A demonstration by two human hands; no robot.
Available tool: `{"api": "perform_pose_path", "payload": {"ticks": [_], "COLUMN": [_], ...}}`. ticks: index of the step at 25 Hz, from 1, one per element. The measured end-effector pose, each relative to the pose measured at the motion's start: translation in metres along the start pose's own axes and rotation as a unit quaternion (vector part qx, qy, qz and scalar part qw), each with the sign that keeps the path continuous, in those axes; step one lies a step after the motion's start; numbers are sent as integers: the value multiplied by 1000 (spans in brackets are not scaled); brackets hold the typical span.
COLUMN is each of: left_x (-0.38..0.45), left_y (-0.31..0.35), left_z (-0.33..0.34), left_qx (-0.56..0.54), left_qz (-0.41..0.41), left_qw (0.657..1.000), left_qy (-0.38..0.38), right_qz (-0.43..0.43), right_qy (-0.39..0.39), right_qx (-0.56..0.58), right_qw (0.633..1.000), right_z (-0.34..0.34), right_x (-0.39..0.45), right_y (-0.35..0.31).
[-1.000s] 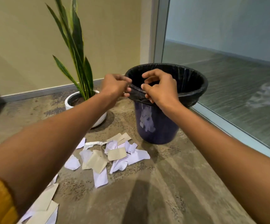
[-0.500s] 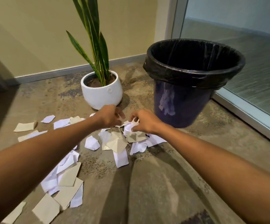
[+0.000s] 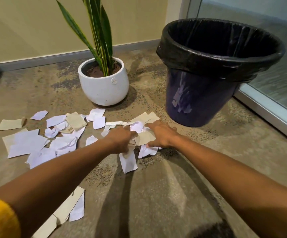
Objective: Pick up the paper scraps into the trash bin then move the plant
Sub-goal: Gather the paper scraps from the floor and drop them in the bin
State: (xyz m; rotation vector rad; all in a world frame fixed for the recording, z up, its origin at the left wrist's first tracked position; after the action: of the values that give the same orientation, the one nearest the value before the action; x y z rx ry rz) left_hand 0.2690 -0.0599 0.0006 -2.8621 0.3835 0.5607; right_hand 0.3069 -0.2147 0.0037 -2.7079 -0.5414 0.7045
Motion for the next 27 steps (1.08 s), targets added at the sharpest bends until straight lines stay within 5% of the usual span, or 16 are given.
{"api": "perform_pose_path", "payload": {"ticks": [11, 18, 21, 27], "left_x": [-12, -19, -22, -33], "left_y": [-16, -35, -47, -66], "left_z": [-21, -47, -55, -82], "left_qx": [-61, -157, -313, -572], "left_qz": [-75, -149, -211, -322], "left_qw": [992, 967, 913, 726], "left_qy": [85, 133, 154, 206], "right_qz": [-29, -55, -47, -50], "right_qy": [32, 143, 203, 285], "right_qx": [6, 40, 131, 226], "right_qw": [999, 987, 969, 930], "right_z": [10, -6, -30, -88], "right_x": [-4, -23, -27, -28], "right_y": [3, 5, -3, -47]}}
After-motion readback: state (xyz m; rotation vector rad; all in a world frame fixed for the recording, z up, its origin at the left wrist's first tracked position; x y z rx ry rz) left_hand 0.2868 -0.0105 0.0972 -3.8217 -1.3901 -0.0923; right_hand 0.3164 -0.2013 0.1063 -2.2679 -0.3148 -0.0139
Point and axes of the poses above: each hand's wrist, its own x-axis towards the middle knuckle, its own z-axis out of the palm, y = z × x, the point moved 2 cm from there along x, towards the middle knuckle, and after that the axes turned 12 degrees about x, right-handed, at the moved point
